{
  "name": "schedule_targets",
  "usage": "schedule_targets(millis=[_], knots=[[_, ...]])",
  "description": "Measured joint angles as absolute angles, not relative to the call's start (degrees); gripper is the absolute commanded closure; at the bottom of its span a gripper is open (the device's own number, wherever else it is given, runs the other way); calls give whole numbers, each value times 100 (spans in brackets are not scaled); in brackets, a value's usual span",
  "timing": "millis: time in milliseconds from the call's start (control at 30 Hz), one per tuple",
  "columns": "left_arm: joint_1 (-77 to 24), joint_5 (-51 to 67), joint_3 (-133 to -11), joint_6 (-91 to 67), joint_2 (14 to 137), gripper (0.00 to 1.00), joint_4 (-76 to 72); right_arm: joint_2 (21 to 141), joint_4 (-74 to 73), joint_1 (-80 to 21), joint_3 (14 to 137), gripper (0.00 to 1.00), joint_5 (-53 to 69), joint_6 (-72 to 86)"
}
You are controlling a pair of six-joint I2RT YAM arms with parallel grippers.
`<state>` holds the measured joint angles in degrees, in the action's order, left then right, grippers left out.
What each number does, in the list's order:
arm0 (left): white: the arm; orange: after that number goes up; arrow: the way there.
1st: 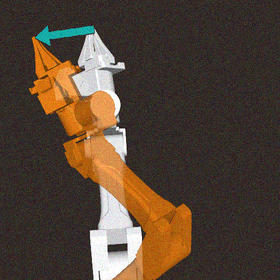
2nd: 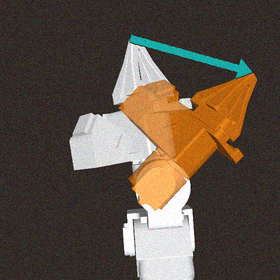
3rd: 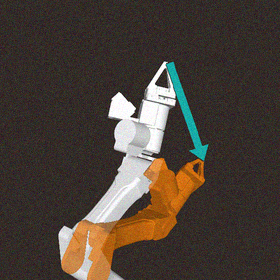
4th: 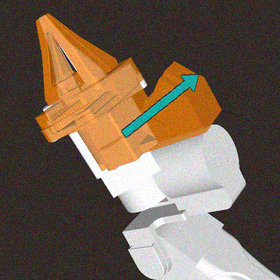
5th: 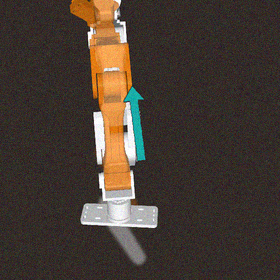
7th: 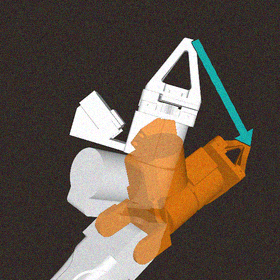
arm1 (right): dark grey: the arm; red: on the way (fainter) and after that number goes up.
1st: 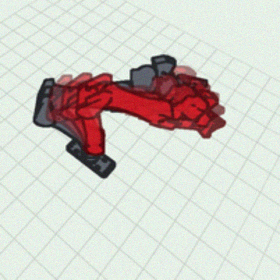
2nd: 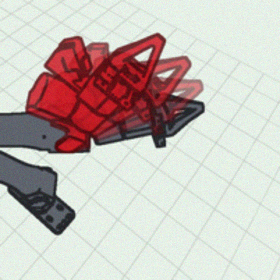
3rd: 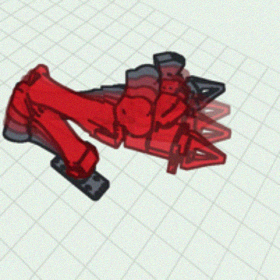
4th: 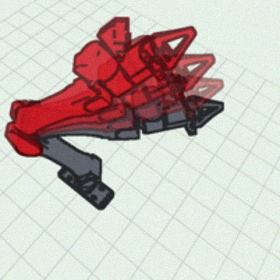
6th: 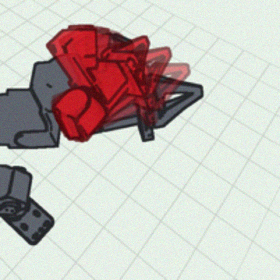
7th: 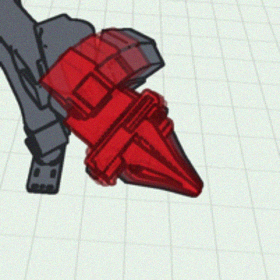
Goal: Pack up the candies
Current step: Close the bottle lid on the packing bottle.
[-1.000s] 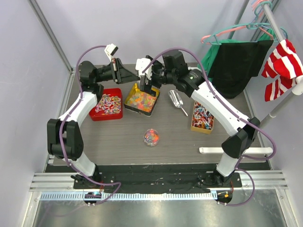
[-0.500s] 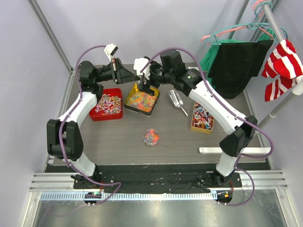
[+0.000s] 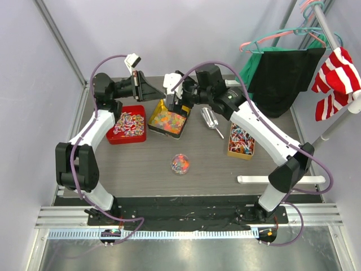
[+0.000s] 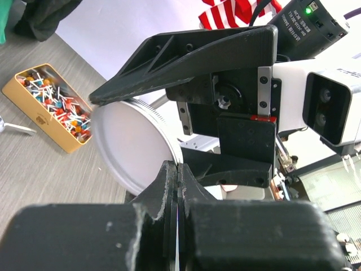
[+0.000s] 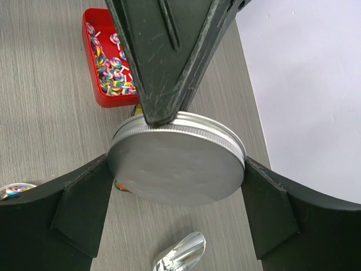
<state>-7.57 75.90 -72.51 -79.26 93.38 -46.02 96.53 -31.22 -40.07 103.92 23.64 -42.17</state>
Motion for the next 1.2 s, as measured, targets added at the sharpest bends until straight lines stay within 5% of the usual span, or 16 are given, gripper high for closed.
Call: schedule_targets(millis=[267, 300, 533, 567, 733, 867, 1067, 1200], knots=[[-692, 7686, -7251, -7922, 9338, 99, -4644, 9452, -3116, -4005, 10252, 34, 2344, -4219], [-681, 7690, -7251, -7922, 9341, 86, -4641, 9448, -3120, -4005, 10252, 35, 2346, -4219], [-377, 7406, -7253, -7894, 9362, 57, -4683, 9395, -3446, -4029, 10101, 36, 2370, -4246], [-303, 7365, -7253, -7902, 9373, 46, -4698, 9380, -3472, -4036, 10022, 36, 2368, -4261], [121, 7286, -7295, -8023, 9483, 35, -4912, 9308, -3562, -4038, 9631, 36, 2359, -4322], [388, 7443, -7240, -7723, 9625, 15, -5046, 9155, -3621, -4038, 9264, 36, 2322, -4351], [419, 7570, -6342, -6558, 9618, 6, -4799, 8788, -3767, -4038, 8805, 37, 2307, -4362], [360, 7341, -6208, -4816, 9609, 2, -3223, 8652, -3887, -4038, 8541, 37, 2305, -4322]])
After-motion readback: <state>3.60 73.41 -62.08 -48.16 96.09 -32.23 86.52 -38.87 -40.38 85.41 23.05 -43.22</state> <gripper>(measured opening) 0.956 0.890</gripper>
